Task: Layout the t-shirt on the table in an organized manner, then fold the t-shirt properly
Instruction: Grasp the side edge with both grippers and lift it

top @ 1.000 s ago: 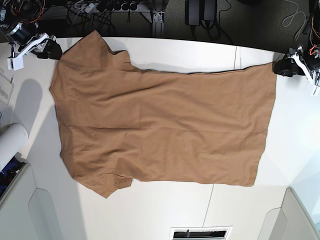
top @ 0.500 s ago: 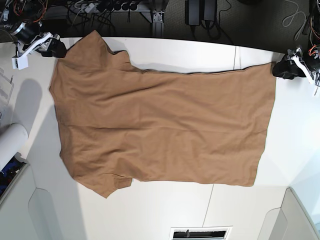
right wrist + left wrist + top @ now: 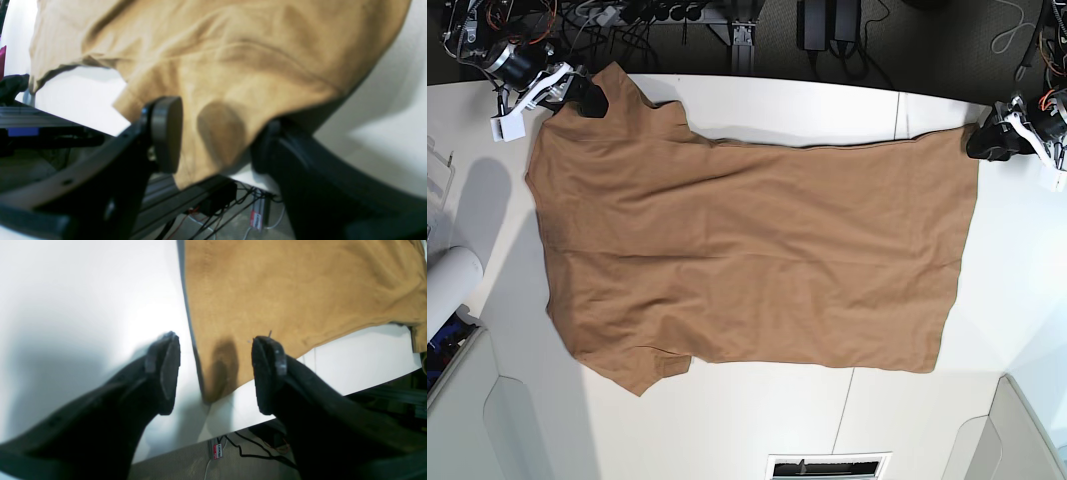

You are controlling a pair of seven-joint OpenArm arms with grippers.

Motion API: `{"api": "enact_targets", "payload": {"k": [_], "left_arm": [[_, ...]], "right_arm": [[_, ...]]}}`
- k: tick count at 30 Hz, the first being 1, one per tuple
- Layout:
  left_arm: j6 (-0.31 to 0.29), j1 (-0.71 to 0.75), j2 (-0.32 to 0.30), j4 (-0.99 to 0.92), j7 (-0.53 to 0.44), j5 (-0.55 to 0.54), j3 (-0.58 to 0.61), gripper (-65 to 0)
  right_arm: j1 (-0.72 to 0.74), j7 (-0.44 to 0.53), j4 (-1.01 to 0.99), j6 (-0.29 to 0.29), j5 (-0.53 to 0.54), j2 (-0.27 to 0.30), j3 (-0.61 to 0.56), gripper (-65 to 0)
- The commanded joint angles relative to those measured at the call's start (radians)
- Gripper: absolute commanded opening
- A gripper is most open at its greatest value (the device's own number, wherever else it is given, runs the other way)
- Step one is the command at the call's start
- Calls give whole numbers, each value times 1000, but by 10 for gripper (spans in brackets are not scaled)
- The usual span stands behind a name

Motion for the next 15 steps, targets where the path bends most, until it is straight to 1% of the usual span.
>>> {"api": "enact_targets", "payload": {"k": [1,2,3,4,5,6,7,10,15], "left_arm": [[7,4,-9,0,31,28,0,-274],[7,4,-10,0,31,28,0,-295],[7,4,-10,0,30,28,0,-348],[7,4,-10,0,28,29,0,-437],[7,4,-10,0,28,29,0,-532],[7,4,-10,0,28,29,0,-601],[7,4,-10,1,28,28,0,-641],[7,4,-21,12,27,28,0,-650],[7,4,-71,69,27,17,0,-650]], "right_arm": [[-4,-14,9,-1,-3,9,1,-337],[-4,-14,9,-1,2,8,1,-363],[-4,-14,9,-1,5,8,1,-408],[-4,-14,9,-1,5,9,1,-471],[-3,-12,9,-1,5,9,1,-547],[-3,-6,9,-1,5,9,1,-629],[-3,-6,10,-1,5,11,1,-650],[0,-6,13,-1,5,11,12,-650],[2,1,53,-1,15,12,82,-650]]}}
